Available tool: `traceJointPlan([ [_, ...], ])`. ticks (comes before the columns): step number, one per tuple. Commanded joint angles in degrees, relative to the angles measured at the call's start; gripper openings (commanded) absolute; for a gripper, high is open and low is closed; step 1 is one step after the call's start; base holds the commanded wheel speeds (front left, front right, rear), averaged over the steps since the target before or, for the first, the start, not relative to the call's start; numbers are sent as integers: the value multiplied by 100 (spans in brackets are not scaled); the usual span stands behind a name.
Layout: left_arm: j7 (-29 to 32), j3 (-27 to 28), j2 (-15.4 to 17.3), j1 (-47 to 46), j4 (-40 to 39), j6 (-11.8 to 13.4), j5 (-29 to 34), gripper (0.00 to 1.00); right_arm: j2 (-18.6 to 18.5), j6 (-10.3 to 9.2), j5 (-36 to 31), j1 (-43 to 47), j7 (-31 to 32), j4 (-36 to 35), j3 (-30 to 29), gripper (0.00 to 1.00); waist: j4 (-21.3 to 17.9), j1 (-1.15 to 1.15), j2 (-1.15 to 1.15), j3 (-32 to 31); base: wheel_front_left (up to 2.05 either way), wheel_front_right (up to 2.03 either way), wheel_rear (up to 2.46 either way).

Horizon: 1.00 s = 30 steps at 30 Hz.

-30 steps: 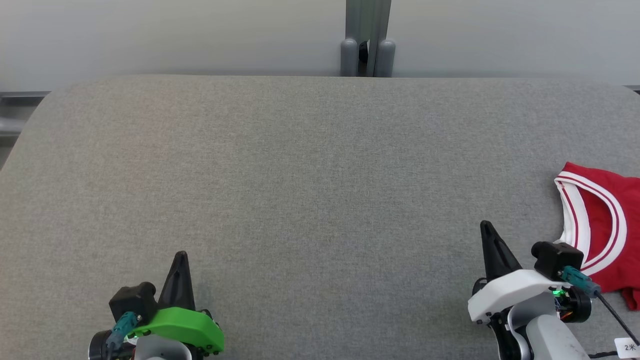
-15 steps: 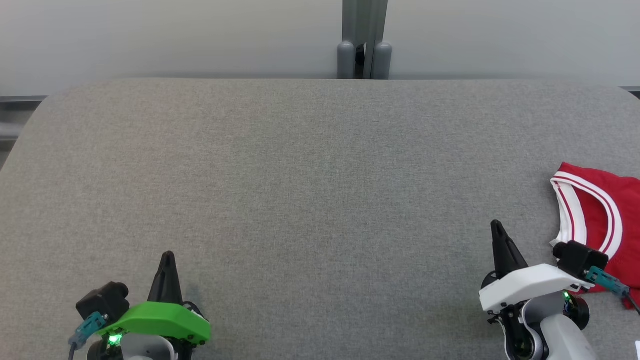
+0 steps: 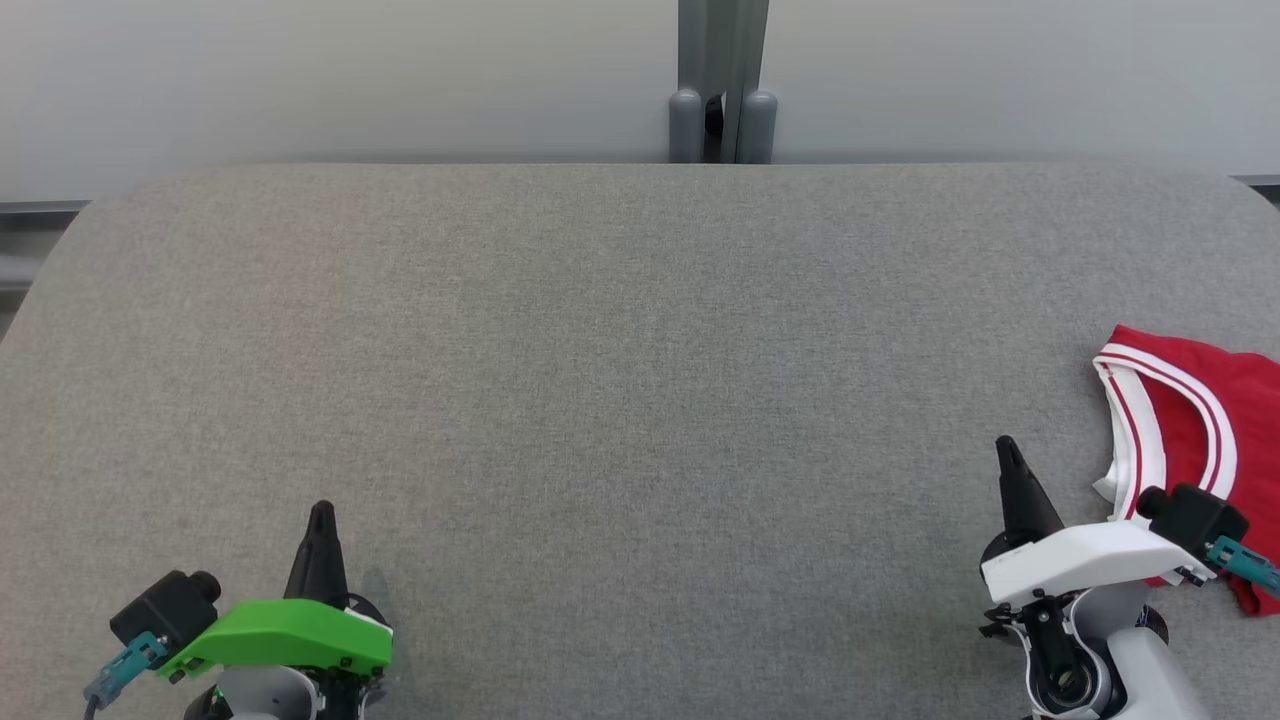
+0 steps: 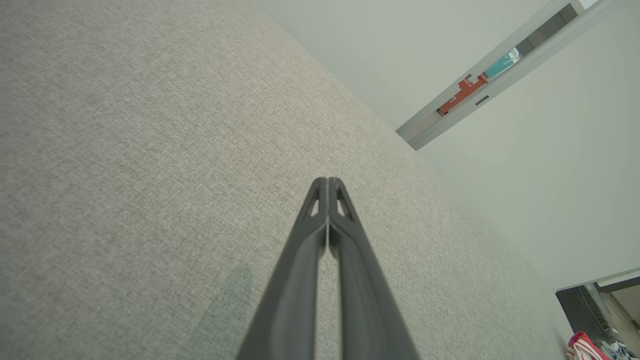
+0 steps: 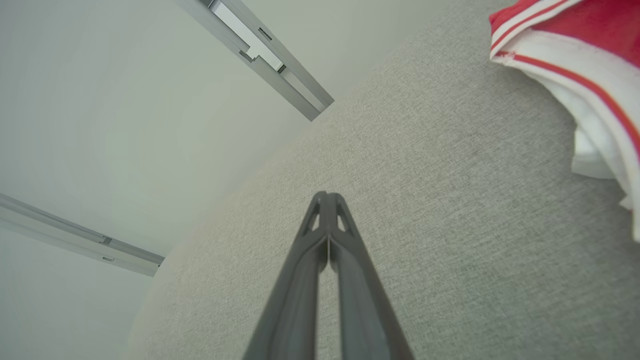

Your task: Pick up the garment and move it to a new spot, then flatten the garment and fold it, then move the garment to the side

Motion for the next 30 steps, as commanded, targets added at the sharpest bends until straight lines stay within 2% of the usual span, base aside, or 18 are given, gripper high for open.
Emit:
traceJointPlan([
  [1,42,56,22,-92,-96,-50,-176,0,-28,-2,187,3,49,-112,-37,0,-4,0,0,-4,0,0,0],
  [30,547,388,33,-126,-290,-286,-2076,0,-40,-2,2102,90,551,-372,-251,0,-86,0,0,-88,0,0,0],
])
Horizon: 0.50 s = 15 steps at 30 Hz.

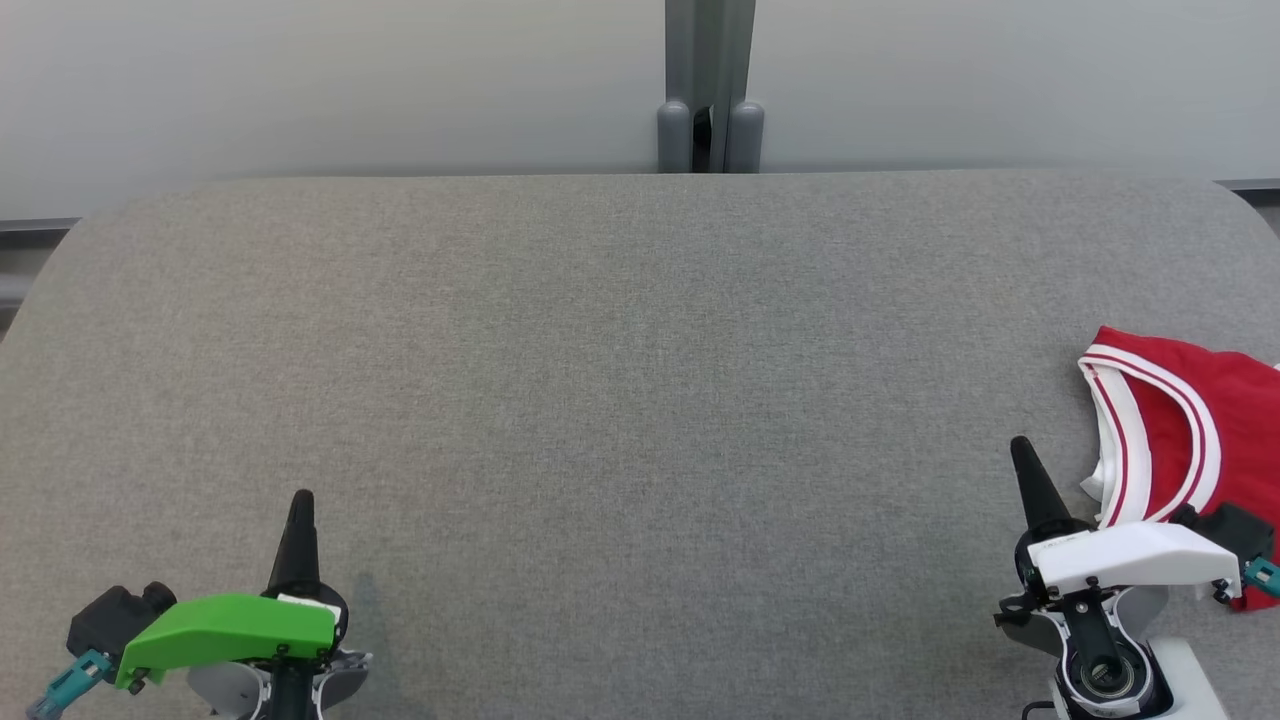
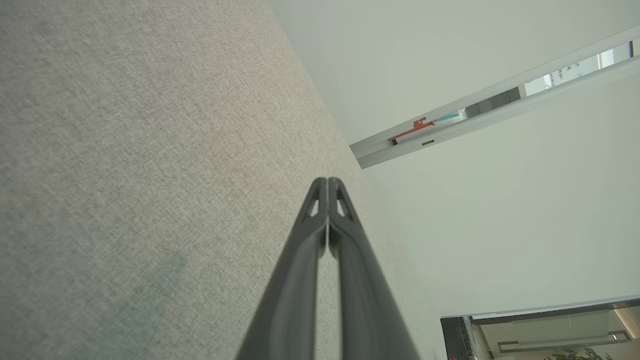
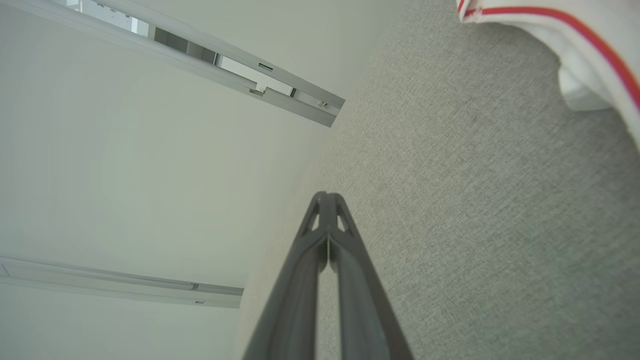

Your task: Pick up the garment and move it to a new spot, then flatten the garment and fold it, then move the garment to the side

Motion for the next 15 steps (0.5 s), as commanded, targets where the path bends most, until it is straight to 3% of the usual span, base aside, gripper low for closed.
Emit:
traceJointPlan([
  [1,40,45,31,-110,-70,-47,-176,0,-33,3,162,-3,42,-97,-34,0,-4,0,0,-5,0,0,0],
  [15,238,175,36,-123,-147,-137,-916,0,-37,3,909,45,243,-193,-115,0,-44,0,0,-45,0,0,0],
])
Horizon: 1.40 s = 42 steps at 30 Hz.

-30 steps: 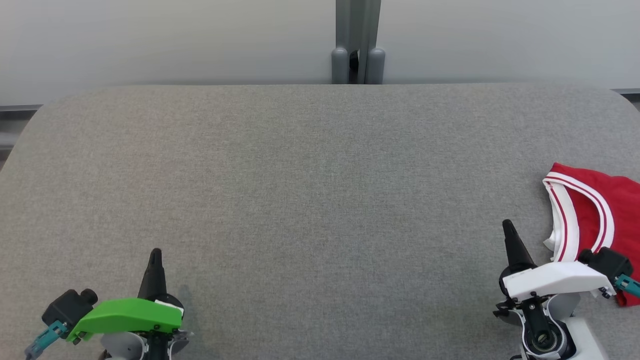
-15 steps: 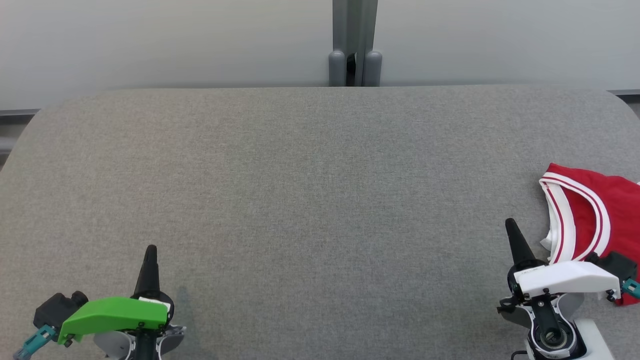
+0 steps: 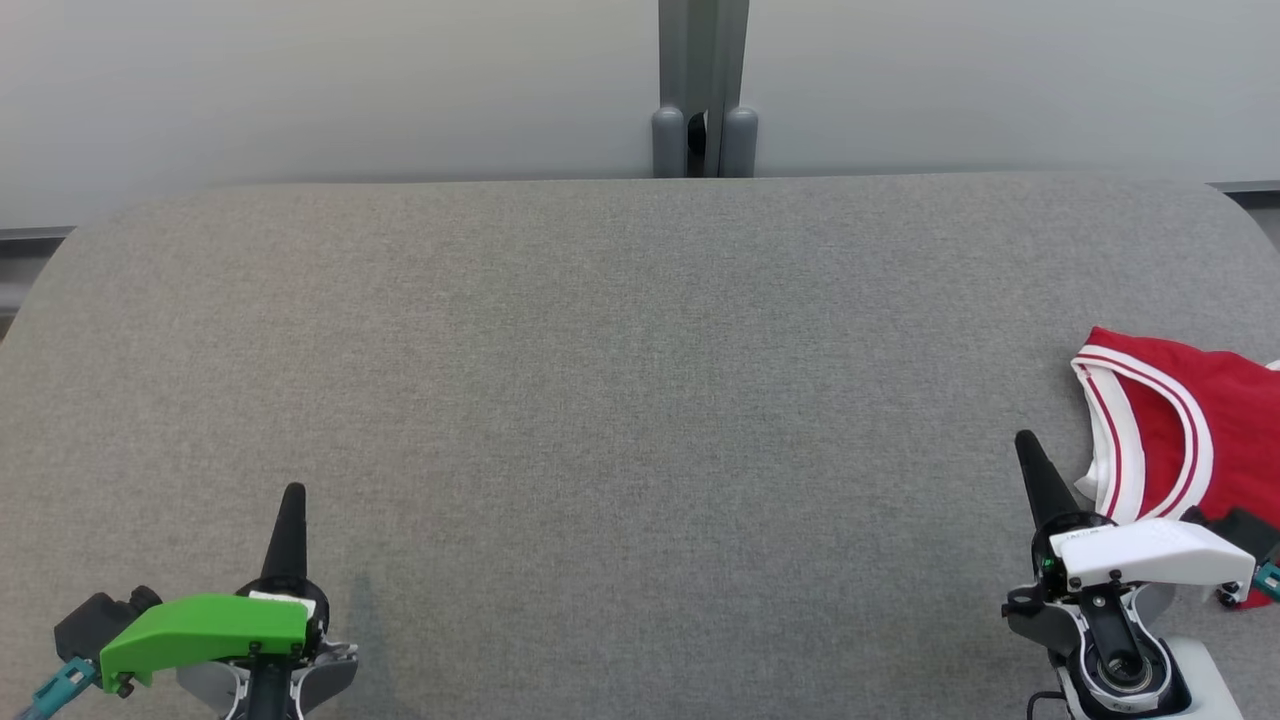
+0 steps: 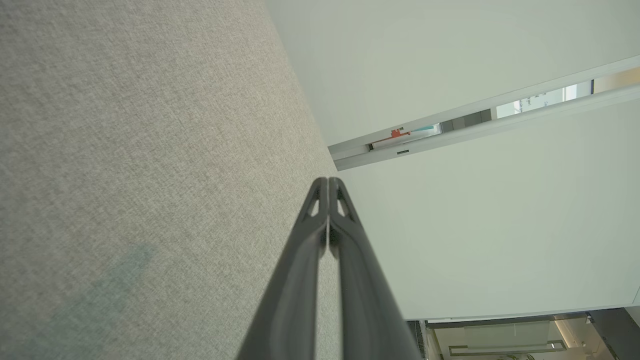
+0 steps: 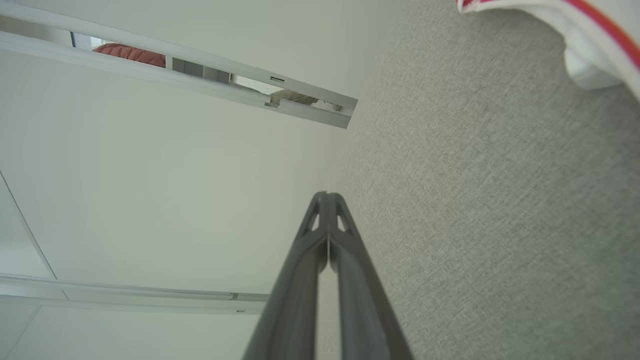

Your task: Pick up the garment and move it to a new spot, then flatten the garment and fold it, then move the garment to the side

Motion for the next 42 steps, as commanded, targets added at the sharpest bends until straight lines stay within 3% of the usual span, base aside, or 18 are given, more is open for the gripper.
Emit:
traceJointPlan([
  [1,36,41,36,-112,-68,-44,-152,0,-33,4,139,39,49,-75,-26,0,-4,0,0,-4,0,0,0],
  [42,511,355,47,-134,-240,-266,-1925,0,-41,2,1933,133,521,-309,-224,0,-123,0,0,-126,0,0,0],
])
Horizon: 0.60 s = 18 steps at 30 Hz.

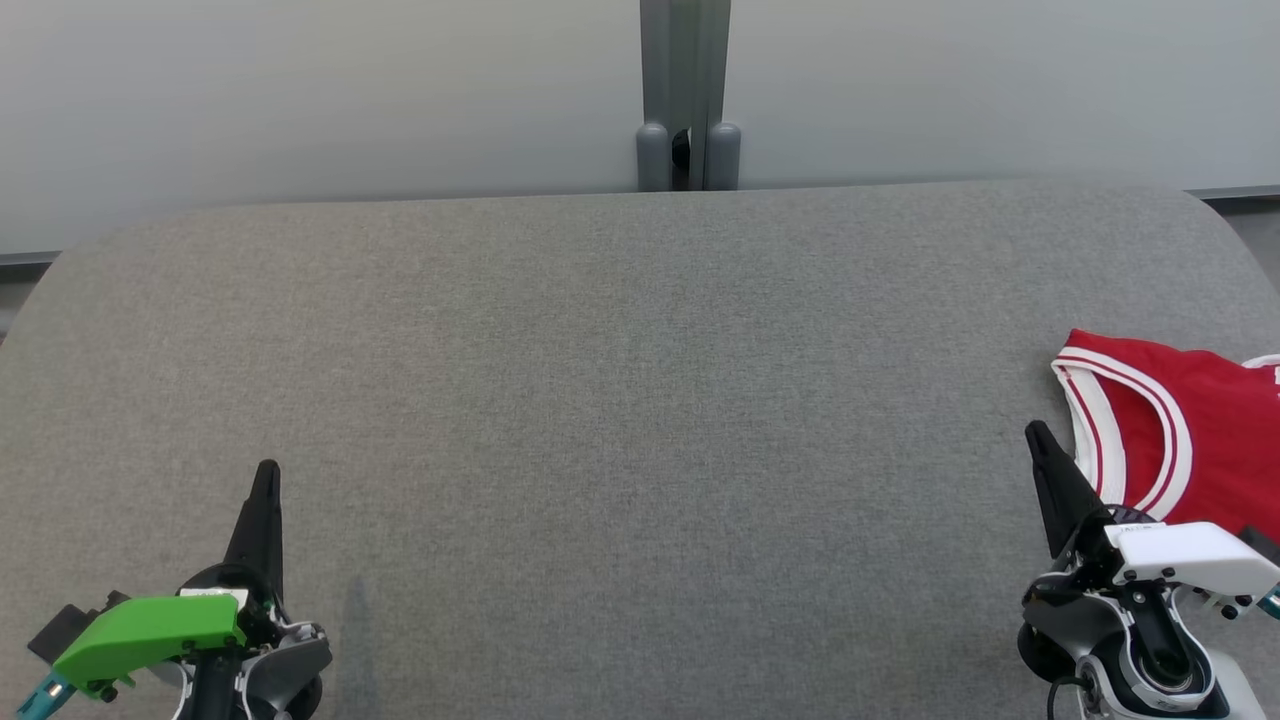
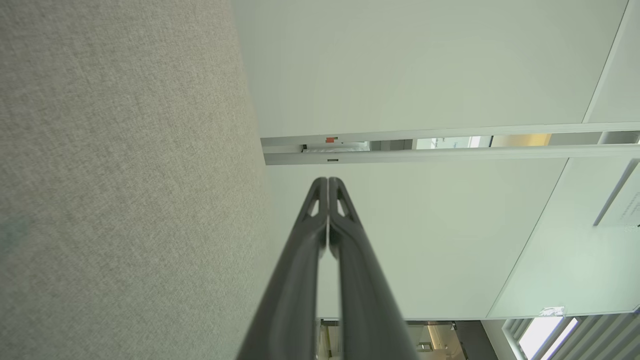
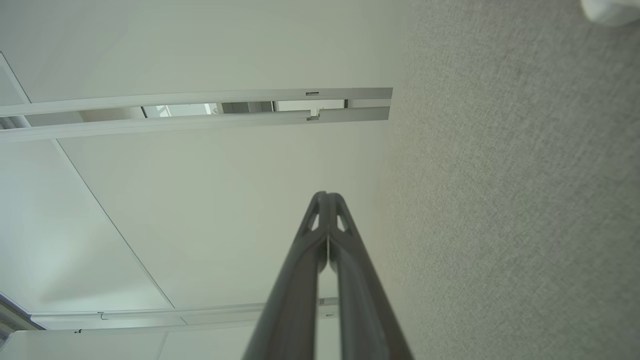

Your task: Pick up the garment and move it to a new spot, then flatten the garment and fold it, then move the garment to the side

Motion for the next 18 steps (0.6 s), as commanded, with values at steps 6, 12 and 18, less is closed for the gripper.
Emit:
traceJointPlan([
  [6,22,30,38,-93,-24,-39,-77,0,-25,2,84,52,35,-41,-18,0,-4,0,0,-4,0,0,0],
  [12,22,30,38,-88,-23,-39,-77,0,-25,2,85,52,35,-40,-18,0,-4,0,0,-4,0,0,0],
  [18,22,30,38,-83,-23,-39,-77,0,-25,2,85,52,35,-40,-17,0,-4,0,0,-4,0,0,0],
])
